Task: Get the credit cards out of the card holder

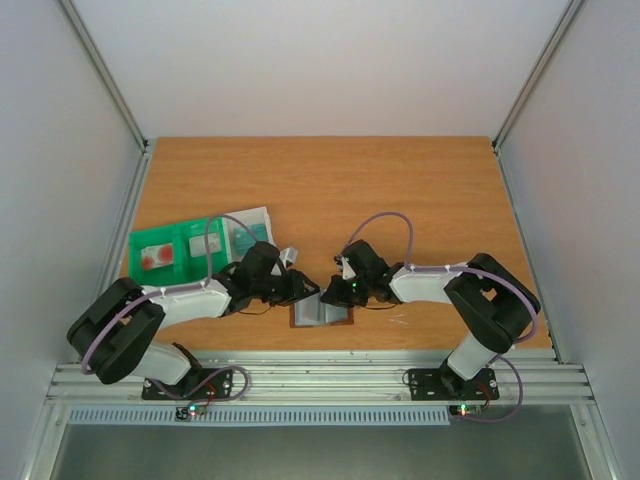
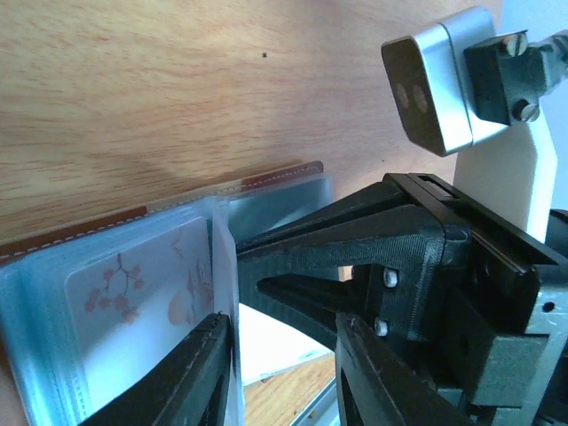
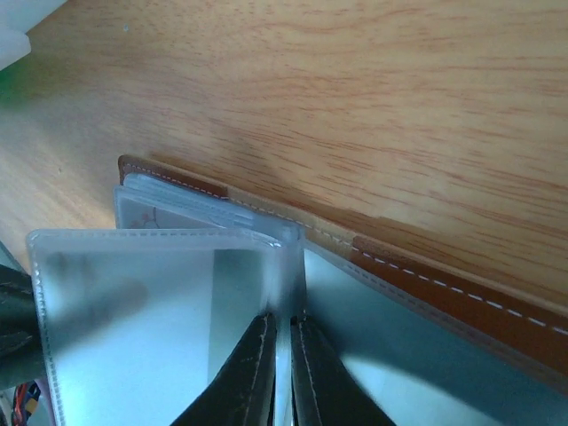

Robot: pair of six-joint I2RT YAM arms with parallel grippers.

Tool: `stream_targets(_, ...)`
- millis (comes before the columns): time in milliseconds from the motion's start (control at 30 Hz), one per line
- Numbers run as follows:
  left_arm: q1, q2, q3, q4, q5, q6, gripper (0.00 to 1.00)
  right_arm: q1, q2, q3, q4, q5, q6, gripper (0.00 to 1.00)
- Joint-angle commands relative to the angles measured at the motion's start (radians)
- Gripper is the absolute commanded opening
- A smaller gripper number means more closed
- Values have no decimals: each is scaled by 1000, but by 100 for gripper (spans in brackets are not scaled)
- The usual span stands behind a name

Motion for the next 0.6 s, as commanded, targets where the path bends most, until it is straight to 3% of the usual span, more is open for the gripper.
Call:
stream_targets(0,-13,-16,32,-13,-22,16,36,-13,-38,15,-95,42,-26,8)
stream_targets(567,-90,134,121,67,12,-19,40,-54,-157,-14,-201,118,-53,13)
